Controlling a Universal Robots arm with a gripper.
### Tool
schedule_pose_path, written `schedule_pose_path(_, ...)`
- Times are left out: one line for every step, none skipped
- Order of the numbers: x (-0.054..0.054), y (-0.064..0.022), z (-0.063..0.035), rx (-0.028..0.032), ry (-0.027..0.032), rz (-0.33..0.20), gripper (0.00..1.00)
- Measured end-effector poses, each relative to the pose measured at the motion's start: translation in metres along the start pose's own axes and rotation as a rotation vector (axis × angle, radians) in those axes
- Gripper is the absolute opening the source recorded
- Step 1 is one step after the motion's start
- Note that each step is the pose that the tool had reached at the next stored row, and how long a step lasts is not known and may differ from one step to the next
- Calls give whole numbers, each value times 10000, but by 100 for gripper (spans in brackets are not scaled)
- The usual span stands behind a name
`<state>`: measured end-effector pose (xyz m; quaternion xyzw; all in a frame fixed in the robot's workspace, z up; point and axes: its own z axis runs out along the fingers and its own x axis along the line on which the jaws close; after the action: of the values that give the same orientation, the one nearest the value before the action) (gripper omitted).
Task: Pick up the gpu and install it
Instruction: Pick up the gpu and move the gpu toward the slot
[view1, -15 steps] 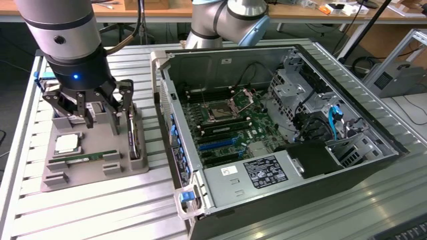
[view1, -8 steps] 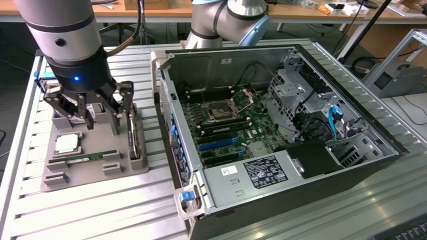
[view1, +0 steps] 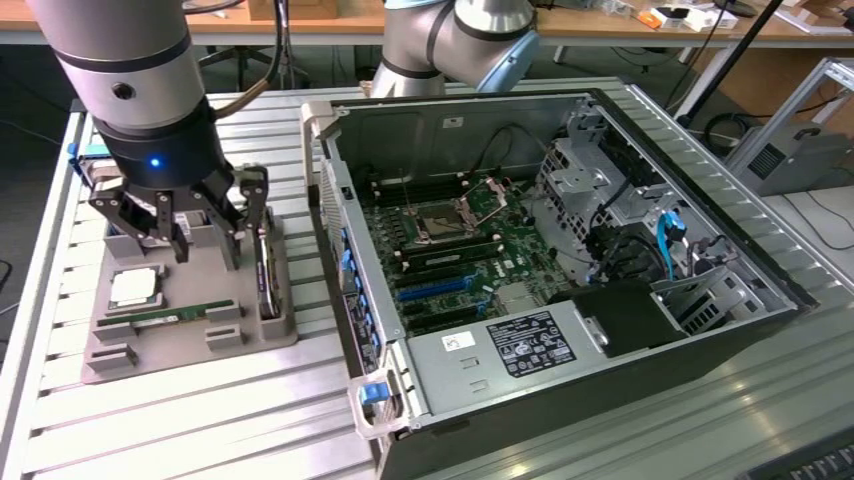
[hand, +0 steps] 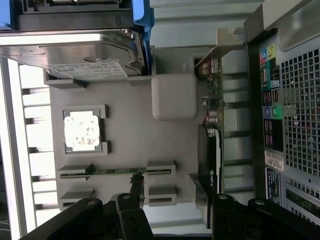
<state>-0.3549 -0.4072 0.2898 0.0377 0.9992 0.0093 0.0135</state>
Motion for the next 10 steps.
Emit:
schedule_pose_path(0,-1,6,5,-1,0,54)
schedule_pose_path(0,-1,9,9,0,0,54)
schedule_pose_path(0,-2,13,11,-1,0,54)
schedule_pose_path(0,-2,17,14,-1,0,54)
schedule_pose_path(-1,-2,22,18,-2,0,54)
schedule_pose_path(-1,-3,29,26,-3,-1,54)
schedule_pose_path(-2,-4,37,36,-3,-1,54)
schedule_pose_path(-3,-4,41,41,-3,-1,54)
schedule_pose_path(-3,-4,45,45,-3,-1,54)
schedule_pose_path(-4,-4,51,50,-4,-1,54)
